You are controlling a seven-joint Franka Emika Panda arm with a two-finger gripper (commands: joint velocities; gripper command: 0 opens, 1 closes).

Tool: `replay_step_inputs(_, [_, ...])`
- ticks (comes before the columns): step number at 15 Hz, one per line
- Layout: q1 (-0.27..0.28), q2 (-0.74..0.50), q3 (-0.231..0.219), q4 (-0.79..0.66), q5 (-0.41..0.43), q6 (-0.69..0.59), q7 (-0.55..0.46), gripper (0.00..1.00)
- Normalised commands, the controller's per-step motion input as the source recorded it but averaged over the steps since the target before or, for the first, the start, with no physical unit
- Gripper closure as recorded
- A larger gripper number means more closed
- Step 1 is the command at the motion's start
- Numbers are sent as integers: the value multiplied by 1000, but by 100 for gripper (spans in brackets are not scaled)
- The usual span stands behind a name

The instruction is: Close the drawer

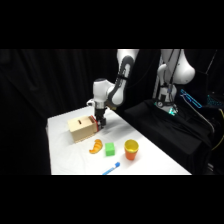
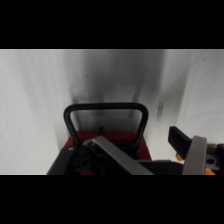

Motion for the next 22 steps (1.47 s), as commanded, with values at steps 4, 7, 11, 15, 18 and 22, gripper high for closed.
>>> replay_step_inputs(4, [61, 204, 11, 476, -170, -275, 134, 0])
replay_step_inputs(7, [38, 202, 12, 452, -121, -268, 96, 0])
replay_step_inputs(11, [81, 72, -24, 346, -133, -248, 119, 0])
replay_step_inputs(15, [168, -133, -105, 143, -197, -397, 224, 0])
replay_step_inputs(18, [224, -278, -156, 10, -259, -432, 296, 0])
replay_step_inputs(22, [143, -280, -77, 47, -162, -433, 181, 0])
